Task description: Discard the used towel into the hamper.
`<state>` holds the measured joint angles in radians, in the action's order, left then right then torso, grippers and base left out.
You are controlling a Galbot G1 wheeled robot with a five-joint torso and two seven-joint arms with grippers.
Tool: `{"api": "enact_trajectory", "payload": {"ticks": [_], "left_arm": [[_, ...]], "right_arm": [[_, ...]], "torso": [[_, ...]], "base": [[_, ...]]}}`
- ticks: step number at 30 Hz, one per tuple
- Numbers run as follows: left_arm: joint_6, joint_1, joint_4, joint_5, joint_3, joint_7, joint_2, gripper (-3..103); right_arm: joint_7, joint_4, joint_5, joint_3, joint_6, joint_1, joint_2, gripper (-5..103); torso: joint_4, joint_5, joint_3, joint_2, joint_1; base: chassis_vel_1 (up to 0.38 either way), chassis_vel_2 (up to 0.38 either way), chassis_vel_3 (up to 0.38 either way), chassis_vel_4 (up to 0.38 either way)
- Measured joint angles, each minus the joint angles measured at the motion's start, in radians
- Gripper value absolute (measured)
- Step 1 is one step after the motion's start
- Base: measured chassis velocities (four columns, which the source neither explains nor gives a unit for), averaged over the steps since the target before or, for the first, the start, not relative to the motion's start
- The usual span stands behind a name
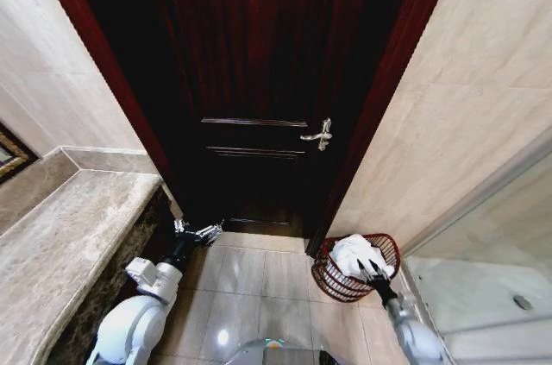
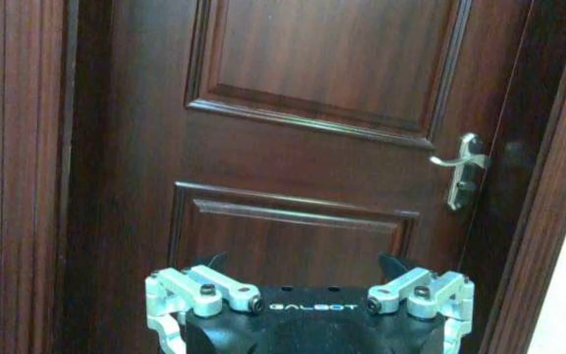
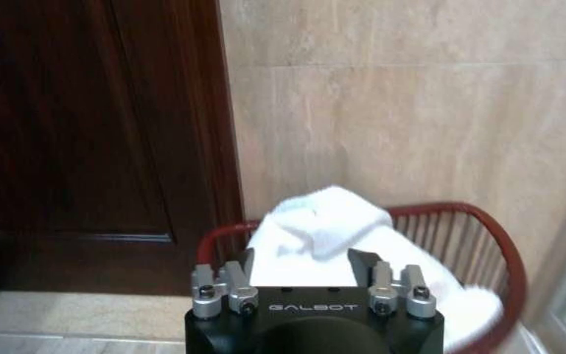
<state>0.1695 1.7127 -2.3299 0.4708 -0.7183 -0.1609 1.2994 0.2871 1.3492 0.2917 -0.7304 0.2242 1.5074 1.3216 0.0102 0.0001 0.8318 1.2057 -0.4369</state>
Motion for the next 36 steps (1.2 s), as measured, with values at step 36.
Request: {"api": "enact_trajectory", "payload": {"ticks": [36], "left_arm": [[0.000,0.000,0.000,0.000,0.000,0.000,0.000,100]], "right_arm": [[-0.124,0.561,0.087,-0.068,0.022,0.267,0.113,100]], "torso": [[0.0002,0.0000,0.000,0.000,0.000]], "base": [[0.000,0.000,0.000,0.000]]}}
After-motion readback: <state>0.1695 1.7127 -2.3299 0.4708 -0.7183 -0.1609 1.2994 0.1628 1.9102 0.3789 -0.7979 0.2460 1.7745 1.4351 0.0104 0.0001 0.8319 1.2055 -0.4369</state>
